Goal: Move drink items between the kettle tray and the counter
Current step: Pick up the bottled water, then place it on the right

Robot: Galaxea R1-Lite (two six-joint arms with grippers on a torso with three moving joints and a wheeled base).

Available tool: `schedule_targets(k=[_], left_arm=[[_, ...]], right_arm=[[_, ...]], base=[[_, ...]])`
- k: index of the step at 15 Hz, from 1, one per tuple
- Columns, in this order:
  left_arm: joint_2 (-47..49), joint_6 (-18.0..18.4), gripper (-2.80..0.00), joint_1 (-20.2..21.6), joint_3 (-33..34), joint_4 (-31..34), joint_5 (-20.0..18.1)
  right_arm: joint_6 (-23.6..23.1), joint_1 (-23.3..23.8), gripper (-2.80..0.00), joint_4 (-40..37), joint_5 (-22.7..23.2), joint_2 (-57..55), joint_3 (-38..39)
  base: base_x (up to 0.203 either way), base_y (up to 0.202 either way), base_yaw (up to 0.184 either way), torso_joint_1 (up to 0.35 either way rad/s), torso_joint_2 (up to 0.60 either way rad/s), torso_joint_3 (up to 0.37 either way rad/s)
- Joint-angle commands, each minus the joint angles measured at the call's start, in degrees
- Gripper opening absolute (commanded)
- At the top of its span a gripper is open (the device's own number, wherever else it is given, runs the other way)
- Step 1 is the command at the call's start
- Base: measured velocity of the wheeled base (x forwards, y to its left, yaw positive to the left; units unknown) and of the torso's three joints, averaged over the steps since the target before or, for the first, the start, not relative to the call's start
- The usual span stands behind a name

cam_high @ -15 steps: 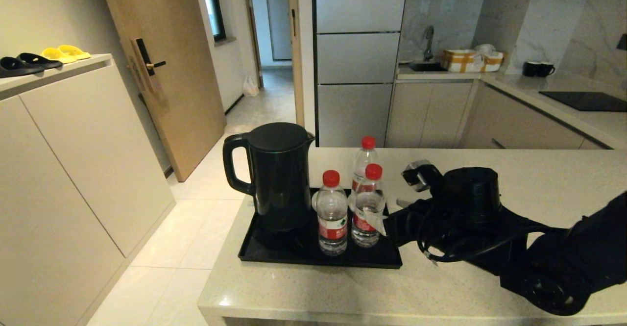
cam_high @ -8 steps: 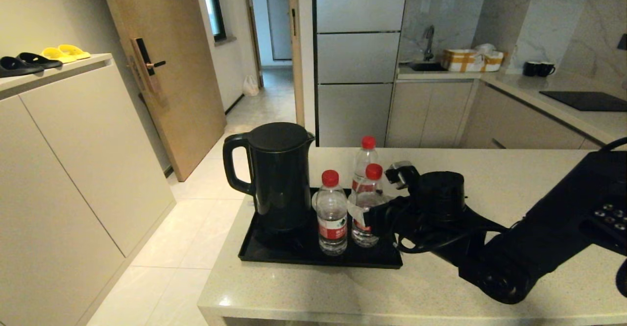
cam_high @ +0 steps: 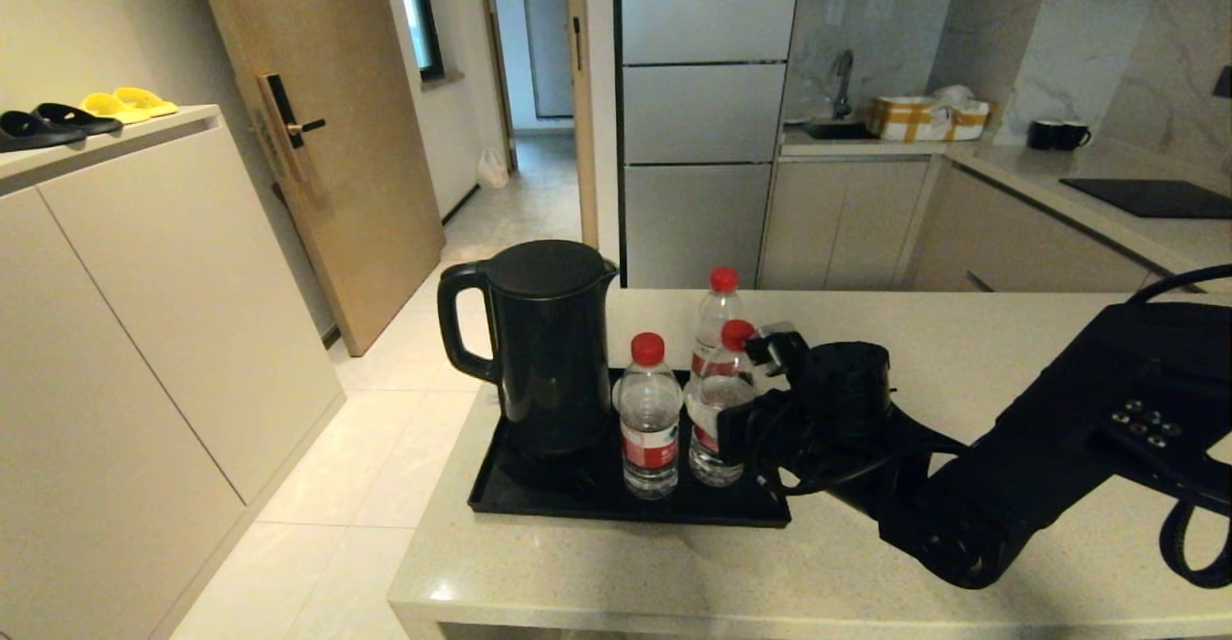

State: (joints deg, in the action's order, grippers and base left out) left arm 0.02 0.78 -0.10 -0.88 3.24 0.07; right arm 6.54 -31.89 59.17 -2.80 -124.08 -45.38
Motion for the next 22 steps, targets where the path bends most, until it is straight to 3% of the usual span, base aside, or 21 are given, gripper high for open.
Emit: schedule_targets(k=[1, 4, 6, 8, 11, 14, 16, 22], left_arm=[[0.06, 0.01, -2.8, 0.01, 0.0, 0.1, 0.01], [0.06, 0.01, -2.8, 0.01, 0.0, 0.01, 0.01], [0.06, 0.01, -2.8, 0.01, 0.0, 0.01, 0.01], [0.02, 0.01, -2.8, 0.01, 0.0, 0.01, 0.01], [0.06, 0.01, -2.8, 0.01, 0.0, 0.01, 0.01], [0.06, 0.01, -2.8, 0.01, 0.0, 0.01, 0.01], [0.06, 0.01, -2.8, 0.01, 0.0, 0.01, 0.01], [0.06, 0.01, -2.8, 0.01, 0.0, 0.01, 0.01]], right_arm=[[0.0, 0.23, -2.8, 0.37, -0.01, 1.75, 0.4], [-0.23, 3.13, -2.8, -3.12, -0.4, 9.07, 0.84], [-0.31, 7.51, -2.8, -10.99, -1.75, 18.04, -0.55], [-0.25, 15.31, -2.8, -21.88, -4.92, 25.31, -2.8], [-0.06, 22.8, -2.8, -25.94, -8.11, 22.93, -5.59], [-0.17, 27.35, -2.8, -22.43, -10.24, 14.88, -7.96], [-0.4, 27.75, -2.8, -22.39, -10.02, 14.01, -6.85], [-0.05, 18.49, -2.8, -23.87, -6.18, 12.32, -0.69]], base=[[0.0, 0.0, 0.0, 0.0, 0.0, 0.0], [0.0, 0.0, 0.0, 0.0, 0.0, 0.0], [0.0, 0.0, 0.0, 0.0, 0.0, 0.0], [0.0, 0.0, 0.0, 0.0, 0.0, 0.0], [0.0, 0.0, 0.0, 0.0, 0.0, 0.0], [0.0, 0.0, 0.0, 0.0, 0.0, 0.0], [0.0, 0.0, 0.0, 0.0, 0.0, 0.0], [0.0, 0.0, 0.0, 0.0, 0.0, 0.0]])
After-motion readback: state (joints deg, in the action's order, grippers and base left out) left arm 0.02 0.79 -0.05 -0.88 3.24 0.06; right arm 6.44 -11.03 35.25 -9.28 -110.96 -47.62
